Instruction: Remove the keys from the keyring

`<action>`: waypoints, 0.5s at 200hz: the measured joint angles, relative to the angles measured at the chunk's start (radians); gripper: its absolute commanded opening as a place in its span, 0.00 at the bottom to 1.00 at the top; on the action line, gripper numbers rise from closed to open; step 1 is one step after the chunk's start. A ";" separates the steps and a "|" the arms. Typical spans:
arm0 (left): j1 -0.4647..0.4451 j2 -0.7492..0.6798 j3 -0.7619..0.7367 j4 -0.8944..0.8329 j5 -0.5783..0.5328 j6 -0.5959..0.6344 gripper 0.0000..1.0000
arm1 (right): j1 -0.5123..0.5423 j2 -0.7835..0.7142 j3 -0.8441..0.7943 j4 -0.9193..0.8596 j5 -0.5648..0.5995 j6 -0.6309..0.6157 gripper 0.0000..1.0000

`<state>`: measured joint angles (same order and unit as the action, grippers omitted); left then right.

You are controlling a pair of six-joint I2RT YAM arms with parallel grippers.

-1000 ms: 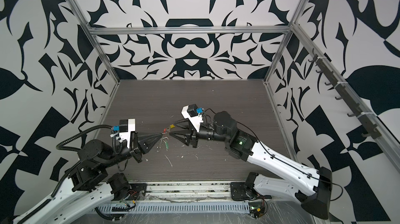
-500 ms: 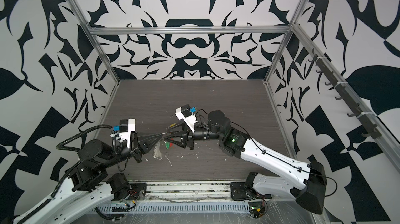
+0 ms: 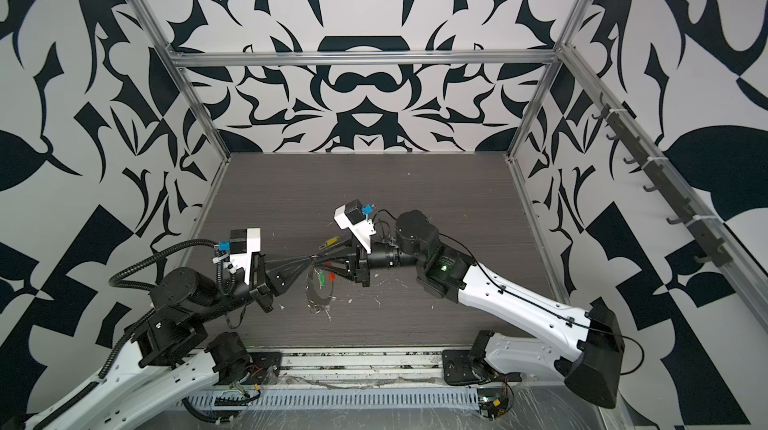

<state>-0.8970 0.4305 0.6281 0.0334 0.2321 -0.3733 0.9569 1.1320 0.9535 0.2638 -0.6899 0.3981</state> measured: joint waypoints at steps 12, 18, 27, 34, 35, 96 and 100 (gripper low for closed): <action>0.000 0.000 0.000 0.000 0.000 0.000 0.00 | 0.000 0.000 0.000 0.000 0.000 0.000 0.25; 0.000 0.000 0.000 0.000 0.000 0.000 0.00 | 0.000 0.000 0.000 0.000 0.000 0.000 0.22; 0.000 0.000 0.000 0.000 0.000 0.000 0.00 | 0.000 0.000 0.000 0.000 -0.001 -0.002 0.17; 0.000 -0.001 0.000 0.000 0.000 0.000 0.00 | 0.000 0.000 0.000 -0.001 -0.002 -0.001 0.13; 0.000 -0.001 0.000 0.000 0.000 0.000 0.00 | 0.000 0.000 0.000 -0.001 -0.002 0.000 0.13; 0.002 -0.003 0.000 -0.011 -0.003 0.000 0.05 | 0.000 0.000 -0.001 -0.013 -0.009 0.010 0.00; 0.002 -0.002 0.001 -0.014 -0.003 0.000 0.08 | 0.000 0.000 -0.001 -0.017 -0.009 0.009 0.00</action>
<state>-0.8951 0.4282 0.6289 0.0189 0.2287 -0.3737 0.9569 1.1324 0.9524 0.2470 -0.6987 0.4072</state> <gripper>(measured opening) 0.049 0.049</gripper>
